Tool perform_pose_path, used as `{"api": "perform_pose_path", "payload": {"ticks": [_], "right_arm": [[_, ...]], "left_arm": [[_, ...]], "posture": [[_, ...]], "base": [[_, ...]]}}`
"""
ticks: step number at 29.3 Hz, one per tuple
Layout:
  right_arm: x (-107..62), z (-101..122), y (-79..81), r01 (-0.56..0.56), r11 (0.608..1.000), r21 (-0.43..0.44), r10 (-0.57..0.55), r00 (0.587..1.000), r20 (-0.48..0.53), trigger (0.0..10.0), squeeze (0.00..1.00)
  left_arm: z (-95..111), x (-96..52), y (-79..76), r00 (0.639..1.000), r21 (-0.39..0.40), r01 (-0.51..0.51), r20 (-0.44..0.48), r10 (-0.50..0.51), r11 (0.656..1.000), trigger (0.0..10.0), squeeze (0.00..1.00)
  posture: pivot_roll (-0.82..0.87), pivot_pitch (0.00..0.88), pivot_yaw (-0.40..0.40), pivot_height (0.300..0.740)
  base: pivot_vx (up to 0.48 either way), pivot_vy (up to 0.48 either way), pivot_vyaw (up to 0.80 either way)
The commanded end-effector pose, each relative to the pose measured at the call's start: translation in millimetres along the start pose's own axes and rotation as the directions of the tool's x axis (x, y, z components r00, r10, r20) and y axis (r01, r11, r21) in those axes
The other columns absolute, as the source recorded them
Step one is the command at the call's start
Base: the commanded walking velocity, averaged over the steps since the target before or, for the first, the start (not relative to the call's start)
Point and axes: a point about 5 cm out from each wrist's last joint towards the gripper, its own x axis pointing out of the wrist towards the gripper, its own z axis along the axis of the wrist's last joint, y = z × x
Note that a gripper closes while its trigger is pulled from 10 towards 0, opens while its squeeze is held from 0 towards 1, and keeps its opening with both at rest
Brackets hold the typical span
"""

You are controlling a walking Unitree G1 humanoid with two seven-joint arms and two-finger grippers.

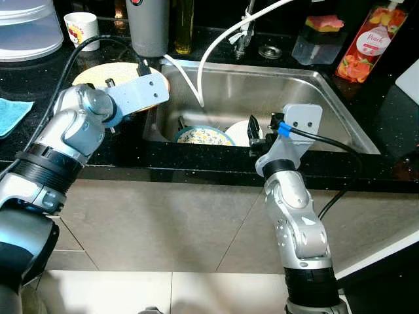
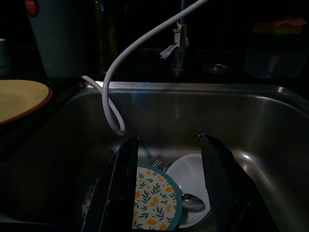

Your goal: Kitchen organization

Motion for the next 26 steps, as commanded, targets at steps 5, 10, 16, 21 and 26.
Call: {"api": "perform_pose_path", "payload": {"ticks": [5,10,16,21,26], "right_arm": [[-0.3,-1.6,-3.8,0.011,1.0,-0.003,-0.011,1.0,0.0,10.0,0.0],[0.1,-1.4,-4.0,0.01,1.0,-0.004,-0.01,1.0,0.003,10.0,0.0],[0.7,-1.5,-3.6,0.009,1.0,-0.004,-0.009,1.0,0.005,10.0,0.0],[0.6,-1.8,-3.9,0.01,1.0,-0.003,-0.01,1.0,0.003,10.0,0.0],[0.8,-1.9,-3.6,0.011,1.0,-0.002,-0.011,1.0,0.002,10.0,0.0]], "left_arm": [[-3.7,-0.5,4.7,1.0,0.026,-0.024,-0.019,0.024,0.999,0.0,0.0],[-2.2,-2.0,6.8,1.0,0.016,-0.026,-0.006,0.027,1.0,0.0,0.0],[-4.4,-3.8,6.4,1.0,0.008,-0.008,0.002,0.008,1.0,0.0,0.0],[-7.3,-7.5,2.1,0.999,0.114,0.028,0.019,-0.031,0.993,0.0,0.0],[-5.2,-6.1,2.5,0.999,0.171,-0.009,0.038,0.003,0.985,10.0,0.13]], "posture": [[0.26,0.073,-0.041,0.74],[0.26,0.067,-0.042,0.74],[0.26,0.06,-0.041,0.74],[0.27,0.065,-0.041,0.74],[0.27,0.069,-0.039,0.74]], "base": [[0.0,0.0,0.0],[0.0,0.0,0.0],[0.0,0.0,0.0],[0.0,0.0,0.0],[0.0,0.0,0.0]]}}
